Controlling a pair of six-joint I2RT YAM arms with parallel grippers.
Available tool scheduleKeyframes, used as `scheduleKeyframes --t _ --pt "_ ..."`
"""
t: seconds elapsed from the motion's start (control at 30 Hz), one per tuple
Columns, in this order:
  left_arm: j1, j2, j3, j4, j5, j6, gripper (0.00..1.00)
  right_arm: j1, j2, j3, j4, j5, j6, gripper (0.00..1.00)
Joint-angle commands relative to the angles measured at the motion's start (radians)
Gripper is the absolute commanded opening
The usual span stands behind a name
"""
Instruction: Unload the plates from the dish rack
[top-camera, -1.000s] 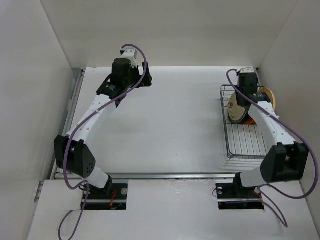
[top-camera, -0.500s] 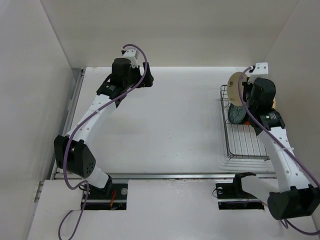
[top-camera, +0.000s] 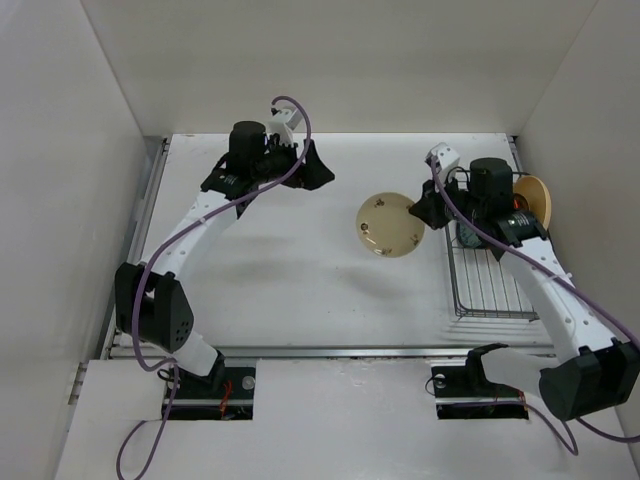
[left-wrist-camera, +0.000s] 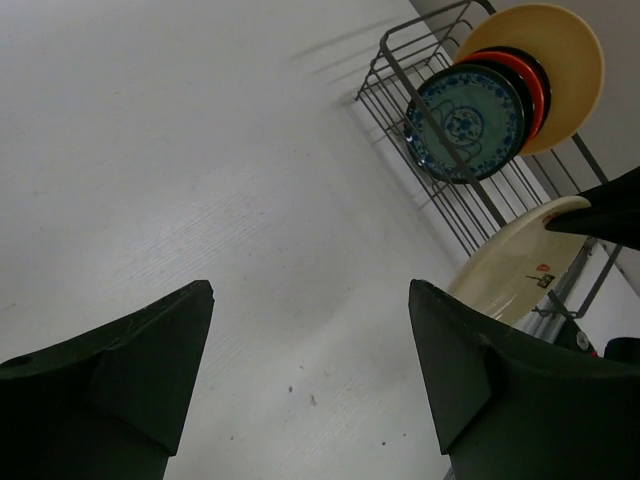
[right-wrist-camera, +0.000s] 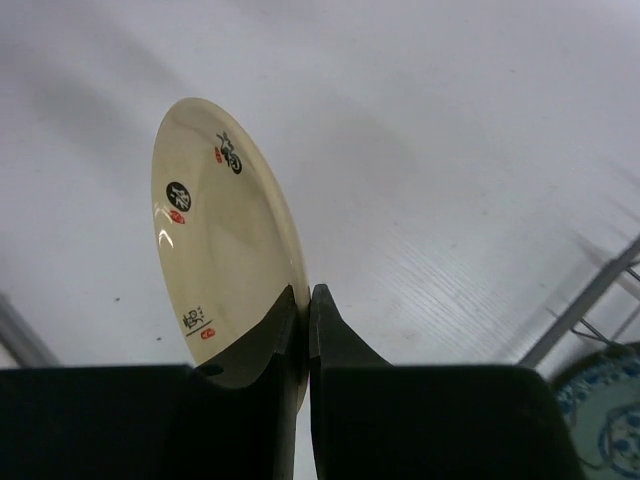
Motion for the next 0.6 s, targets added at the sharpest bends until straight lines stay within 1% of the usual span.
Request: scheduleKeyframes --t 0.0,0.17,0.3,0.37,0.43,0.5,0.57 --pt "-0.001 0.001 -0.001 0.069 0.121 0.035 0.76 0.017 -0.007 0.077 -0.002 -0.178 -0.028 0.0" --pt "-0.001 0.022 -0.001 0.046 0.218 0.076 0.76 0.037 0.03 0.086 -0.011 -0.233 -0.037 0.0" --pt "-0.001 0.031 -0.001 0.037 0.289 0.116 0.73 0.046 0.121 0.138 -0.011 -0.262 -0.037 0.0" --pt "-0.001 0.031 -0.001 0.037 0.318 0.125 0.73 0.046 0.145 0.152 -0.002 -0.262 -0.037 0.0" --pt "-0.001 0.021 -0.011 0.037 0.318 0.125 0.73 0.046 0.172 0.172 0.012 -0.25 -0.037 0.0" --pt "-0.001 0.011 -0.011 0.037 0.277 0.125 0.73 0.046 0.198 0.184 0.035 -0.212 -0.019 0.0" --pt "-0.001 0.001 -0.011 0.037 0.229 0.125 0.73 0.046 0.264 0.211 0.035 -0.187 -0.009 0.0"
